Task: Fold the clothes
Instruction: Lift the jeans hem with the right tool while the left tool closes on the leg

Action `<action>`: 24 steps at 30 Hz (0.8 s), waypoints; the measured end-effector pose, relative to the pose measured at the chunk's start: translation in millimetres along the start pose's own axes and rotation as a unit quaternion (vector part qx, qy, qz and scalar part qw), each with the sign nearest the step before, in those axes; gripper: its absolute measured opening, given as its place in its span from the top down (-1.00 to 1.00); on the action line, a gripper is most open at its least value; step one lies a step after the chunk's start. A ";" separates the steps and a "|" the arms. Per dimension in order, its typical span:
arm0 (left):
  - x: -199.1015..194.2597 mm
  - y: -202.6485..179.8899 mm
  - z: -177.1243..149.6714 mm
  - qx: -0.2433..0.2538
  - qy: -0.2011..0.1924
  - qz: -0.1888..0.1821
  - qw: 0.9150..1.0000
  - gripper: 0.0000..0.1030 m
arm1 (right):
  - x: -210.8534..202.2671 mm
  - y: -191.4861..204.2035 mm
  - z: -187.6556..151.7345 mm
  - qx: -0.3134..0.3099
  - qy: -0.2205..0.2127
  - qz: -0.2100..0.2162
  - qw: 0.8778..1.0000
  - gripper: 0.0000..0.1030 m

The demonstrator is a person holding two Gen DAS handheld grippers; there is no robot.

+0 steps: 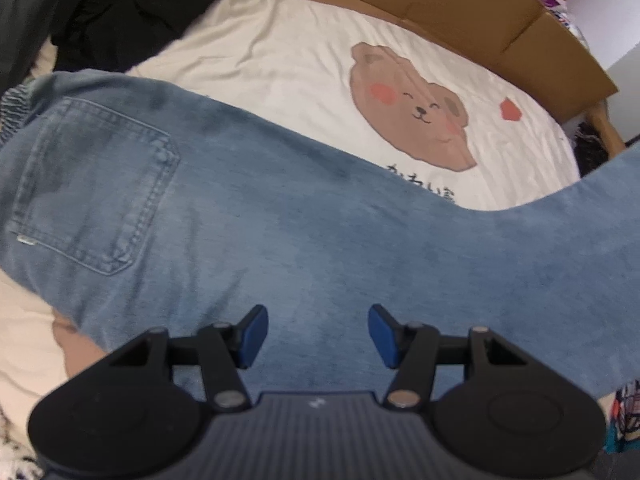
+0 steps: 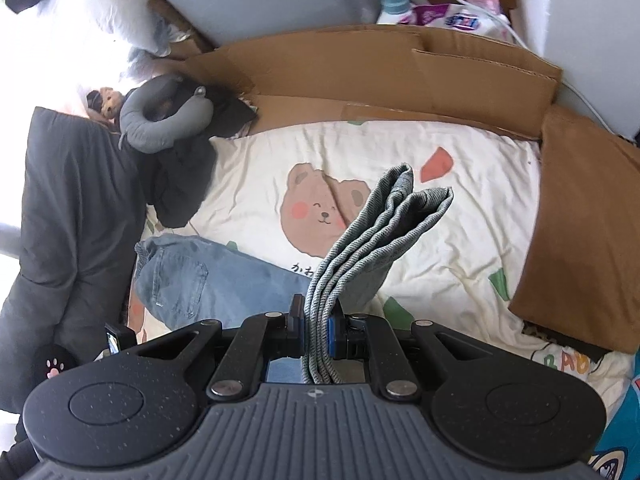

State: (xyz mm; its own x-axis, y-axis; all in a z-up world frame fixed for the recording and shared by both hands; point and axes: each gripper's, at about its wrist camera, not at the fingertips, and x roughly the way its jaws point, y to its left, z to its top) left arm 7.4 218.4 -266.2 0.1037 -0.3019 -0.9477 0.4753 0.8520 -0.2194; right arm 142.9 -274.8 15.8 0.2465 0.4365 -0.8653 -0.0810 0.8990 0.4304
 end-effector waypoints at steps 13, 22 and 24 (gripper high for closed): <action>36.4 -19.6 -27.3 0.018 0.032 -0.096 0.995 0.33 | -17.7 65.6 13.2 -0.041 -0.007 0.022 0.999 0.82; 79.2 -33.8 -48.5 0.030 0.082 -0.138 0.987 0.77 | -15.7 99.6 12.1 -0.052 -0.008 0.037 0.998 0.82; 90.5 -32.7 -49.7 0.027 0.089 -0.139 0.986 0.77 | -16.5 101.3 6.5 -0.050 -0.010 0.044 0.998 0.82</action>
State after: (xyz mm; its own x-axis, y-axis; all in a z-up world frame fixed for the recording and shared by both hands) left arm -42.2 184.6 -356.3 -0.1895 -0.4366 -0.8795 0.5096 0.7219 -0.4682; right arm 136.9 -191.2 75.3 0.2532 0.5141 -0.8195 -0.1985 0.8567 0.4761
